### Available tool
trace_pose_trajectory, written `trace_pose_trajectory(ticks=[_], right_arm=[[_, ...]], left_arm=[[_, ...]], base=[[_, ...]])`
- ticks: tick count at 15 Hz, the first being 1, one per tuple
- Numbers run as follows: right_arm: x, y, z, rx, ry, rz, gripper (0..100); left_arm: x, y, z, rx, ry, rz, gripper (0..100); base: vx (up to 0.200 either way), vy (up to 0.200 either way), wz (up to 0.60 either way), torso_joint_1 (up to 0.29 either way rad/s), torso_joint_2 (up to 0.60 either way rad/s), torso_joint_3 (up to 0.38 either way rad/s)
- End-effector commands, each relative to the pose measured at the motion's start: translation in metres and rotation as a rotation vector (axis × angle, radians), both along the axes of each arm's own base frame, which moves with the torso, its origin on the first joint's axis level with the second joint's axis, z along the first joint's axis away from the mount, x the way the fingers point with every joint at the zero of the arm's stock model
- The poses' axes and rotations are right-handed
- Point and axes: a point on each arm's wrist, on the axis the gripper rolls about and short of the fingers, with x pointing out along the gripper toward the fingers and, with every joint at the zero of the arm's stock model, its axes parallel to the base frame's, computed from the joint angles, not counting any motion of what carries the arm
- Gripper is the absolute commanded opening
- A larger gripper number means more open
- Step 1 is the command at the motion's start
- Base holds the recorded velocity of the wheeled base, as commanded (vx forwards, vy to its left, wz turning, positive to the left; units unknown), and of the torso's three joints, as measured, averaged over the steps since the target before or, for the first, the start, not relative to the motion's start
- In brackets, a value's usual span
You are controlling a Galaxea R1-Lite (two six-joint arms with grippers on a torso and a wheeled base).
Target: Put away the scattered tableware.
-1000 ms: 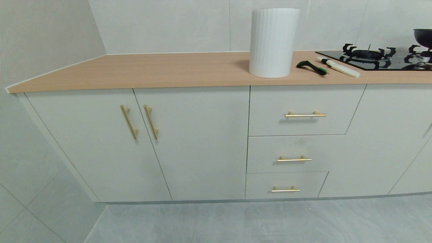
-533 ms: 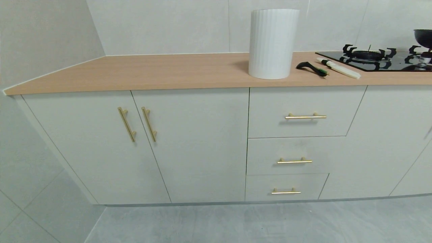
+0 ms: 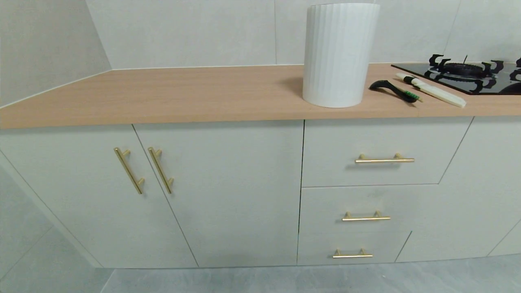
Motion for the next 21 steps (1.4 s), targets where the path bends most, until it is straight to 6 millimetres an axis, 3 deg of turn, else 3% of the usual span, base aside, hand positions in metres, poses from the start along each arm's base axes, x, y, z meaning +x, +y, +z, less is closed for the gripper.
trace_pose_trajectory(ticks=[1,13,15,16,18,21], right_arm=[[0.000,0.000,0.000,0.000,0.001,0.002,100],[0.000,0.000,0.001,-0.008,-0.004,-0.003,100],[-0.011,0.000,0.035,0.032,-0.114,0.007,100],[-0.010,0.000,0.039,0.037,-0.074,0.016,100],[0.002,0.001,0.045,0.036,0.087,0.125,100],[0.041,0.005,0.063,0.039,0.330,0.210,100]], left_arm=[[0.000,0.000,0.000,0.000,0.000,0.001,100],[0.000,0.000,0.000,0.000,0.000,0.001,100],[0.000,0.000,0.000,0.000,0.000,0.001,100],[0.000,0.000,0.000,0.000,0.000,0.001,100],[0.000,0.000,0.000,0.000,0.000,0.001,100],[0.000,0.000,0.000,0.000,0.000,0.001,100]], base=[[0.000,0.000,0.00,0.000,0.00,0.000],[0.000,0.000,0.00,0.000,0.00,0.000],[0.000,0.000,0.00,0.000,0.00,0.000],[0.000,0.000,0.00,0.000,0.00,0.000],[0.000,0.000,0.00,0.000,0.00,0.000],[0.000,0.000,0.00,0.000,0.00,0.000]])
